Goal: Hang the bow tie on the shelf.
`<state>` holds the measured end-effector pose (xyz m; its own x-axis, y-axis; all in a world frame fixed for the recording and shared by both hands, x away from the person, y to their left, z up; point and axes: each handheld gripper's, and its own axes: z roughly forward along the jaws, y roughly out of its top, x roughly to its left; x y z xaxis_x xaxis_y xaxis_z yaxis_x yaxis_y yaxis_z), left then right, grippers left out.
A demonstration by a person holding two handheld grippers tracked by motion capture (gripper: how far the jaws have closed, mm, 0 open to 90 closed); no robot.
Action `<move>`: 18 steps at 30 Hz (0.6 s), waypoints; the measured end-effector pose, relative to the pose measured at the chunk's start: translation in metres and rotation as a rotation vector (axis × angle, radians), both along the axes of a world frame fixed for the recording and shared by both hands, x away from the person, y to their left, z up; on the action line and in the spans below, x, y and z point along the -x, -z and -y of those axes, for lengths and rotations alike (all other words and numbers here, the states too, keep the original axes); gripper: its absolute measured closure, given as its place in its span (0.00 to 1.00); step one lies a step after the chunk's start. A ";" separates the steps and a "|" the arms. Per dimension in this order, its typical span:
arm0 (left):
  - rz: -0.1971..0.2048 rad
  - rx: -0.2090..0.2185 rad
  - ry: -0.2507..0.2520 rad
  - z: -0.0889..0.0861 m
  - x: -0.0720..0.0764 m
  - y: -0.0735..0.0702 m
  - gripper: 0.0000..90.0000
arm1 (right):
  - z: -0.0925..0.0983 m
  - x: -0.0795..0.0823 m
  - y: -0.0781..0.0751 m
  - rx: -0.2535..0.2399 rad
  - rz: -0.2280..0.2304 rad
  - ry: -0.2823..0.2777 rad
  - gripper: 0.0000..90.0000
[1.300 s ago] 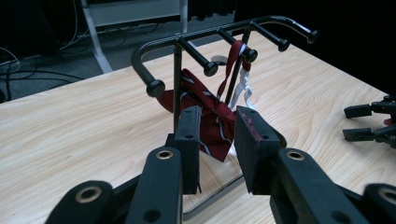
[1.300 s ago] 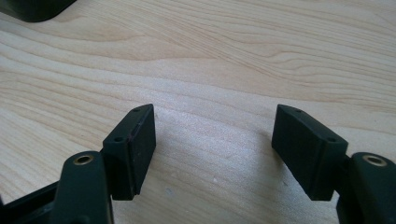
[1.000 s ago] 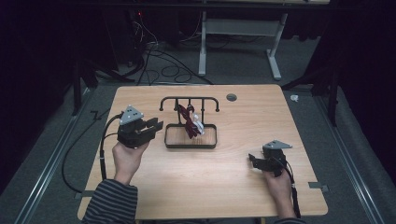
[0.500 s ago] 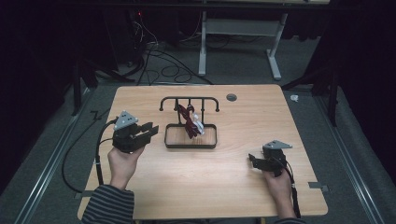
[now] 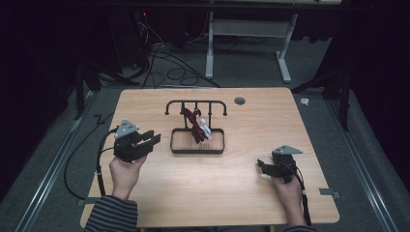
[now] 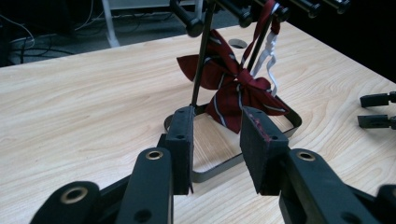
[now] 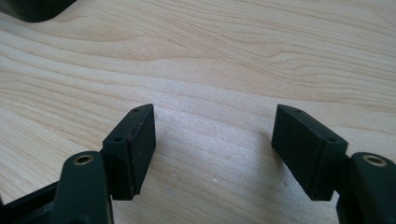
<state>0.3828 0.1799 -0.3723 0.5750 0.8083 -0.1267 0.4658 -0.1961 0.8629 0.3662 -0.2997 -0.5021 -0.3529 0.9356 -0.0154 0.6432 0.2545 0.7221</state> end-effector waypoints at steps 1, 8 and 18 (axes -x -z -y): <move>-0.003 -0.002 -0.001 0.000 0.000 0.001 0.72 | 0.000 0.000 0.000 -0.001 -0.001 0.001 0.35; -0.013 0.007 -0.008 -0.004 0.002 0.007 0.72 | 0.000 0.000 0.000 -0.001 -0.001 0.001 0.35; -0.025 0.018 -0.022 -0.010 0.006 0.015 0.71 | 0.000 0.000 0.000 0.000 0.000 0.000 0.35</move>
